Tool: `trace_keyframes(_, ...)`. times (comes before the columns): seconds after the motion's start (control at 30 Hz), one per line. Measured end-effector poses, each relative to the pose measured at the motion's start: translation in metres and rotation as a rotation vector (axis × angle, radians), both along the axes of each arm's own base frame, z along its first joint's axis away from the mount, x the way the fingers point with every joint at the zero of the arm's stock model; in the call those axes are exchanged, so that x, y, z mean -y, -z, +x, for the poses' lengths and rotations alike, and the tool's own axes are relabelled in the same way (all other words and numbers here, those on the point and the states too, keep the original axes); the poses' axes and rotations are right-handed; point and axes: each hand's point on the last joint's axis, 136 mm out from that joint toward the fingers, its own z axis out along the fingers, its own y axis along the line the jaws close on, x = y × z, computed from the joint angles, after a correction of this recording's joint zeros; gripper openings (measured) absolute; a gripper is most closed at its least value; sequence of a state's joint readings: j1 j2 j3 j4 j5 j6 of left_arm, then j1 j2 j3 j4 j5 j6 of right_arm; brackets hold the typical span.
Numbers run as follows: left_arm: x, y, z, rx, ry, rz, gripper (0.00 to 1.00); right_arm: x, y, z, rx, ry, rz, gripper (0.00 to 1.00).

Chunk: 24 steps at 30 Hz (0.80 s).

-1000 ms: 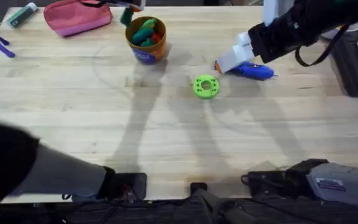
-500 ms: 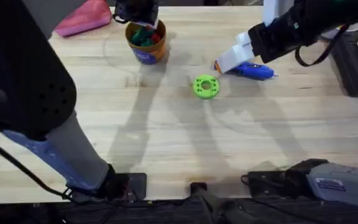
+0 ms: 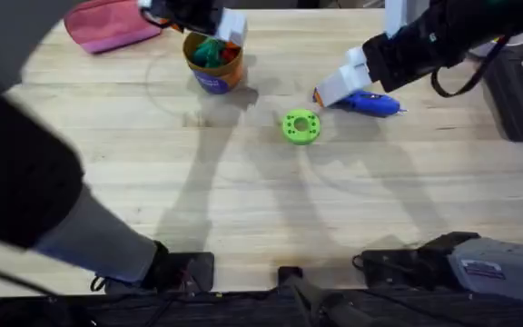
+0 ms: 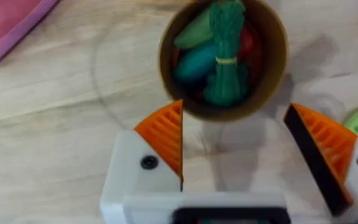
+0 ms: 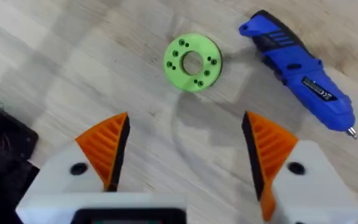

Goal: Pick up the gripper from the table and insert it into the empty holder that is missing its gripper. Then pick up a screw, insert it into the mounting hole, and use the screwdriver to tighten it. Finally, clean up the table by picking up the vegetable and placing it into the bucket.

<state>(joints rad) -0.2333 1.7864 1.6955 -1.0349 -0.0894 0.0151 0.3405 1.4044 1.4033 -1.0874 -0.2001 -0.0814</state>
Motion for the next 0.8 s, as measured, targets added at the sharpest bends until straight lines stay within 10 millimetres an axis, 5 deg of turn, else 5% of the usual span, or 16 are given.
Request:
trace_keyframes(0.2, -0.006, -0.047, -0.043, 0.016, 0.003, -0.028, 0.985, 0.001, 0.001, -0.003, -0.012, 0.0, -0.004, 0.994)
trace_keyframes(0.43, -0.003, -0.079, -0.09, 0.053, 0.033, -0.061, 0.985, 0.003, 0.004, -0.01, -0.044, 0.0, -0.015, 0.992)
trace_keyframes(0.53, -0.001, -0.074, -0.116, 0.065, 0.037, -0.08, 0.985, 0.004, 0.004, -0.01, -0.046, 0.0, -0.016, 0.992)
trace_keyframes(0.8, -0.017, -0.017, -0.178, 0.011, -0.01, -0.094, 0.988, 0.005, 0.006, -0.014, -0.063, 0.003, -0.021, 0.993)
